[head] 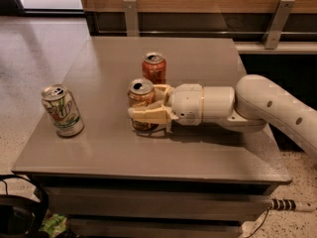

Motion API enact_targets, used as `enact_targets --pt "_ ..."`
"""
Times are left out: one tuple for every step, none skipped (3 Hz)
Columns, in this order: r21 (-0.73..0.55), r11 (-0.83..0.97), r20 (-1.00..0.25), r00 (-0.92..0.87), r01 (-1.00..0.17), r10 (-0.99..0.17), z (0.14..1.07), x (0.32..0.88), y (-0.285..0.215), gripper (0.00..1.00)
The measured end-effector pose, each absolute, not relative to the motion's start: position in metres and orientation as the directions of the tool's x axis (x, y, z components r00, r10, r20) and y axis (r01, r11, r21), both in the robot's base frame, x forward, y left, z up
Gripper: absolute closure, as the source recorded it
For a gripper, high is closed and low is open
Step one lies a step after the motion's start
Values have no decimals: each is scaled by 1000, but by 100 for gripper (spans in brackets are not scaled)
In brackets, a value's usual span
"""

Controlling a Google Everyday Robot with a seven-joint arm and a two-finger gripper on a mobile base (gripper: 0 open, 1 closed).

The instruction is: Move orange can near 7up can

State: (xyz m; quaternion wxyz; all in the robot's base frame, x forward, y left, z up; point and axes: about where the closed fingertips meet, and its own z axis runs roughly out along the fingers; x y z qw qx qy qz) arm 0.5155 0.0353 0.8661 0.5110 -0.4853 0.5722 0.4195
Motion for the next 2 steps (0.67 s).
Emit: enact_targets --pt "-17 173 -992 -6 -985 -127 867 515 37 90" --pt "-17 170 -992 -5 -985 -127 867 514 39 100"
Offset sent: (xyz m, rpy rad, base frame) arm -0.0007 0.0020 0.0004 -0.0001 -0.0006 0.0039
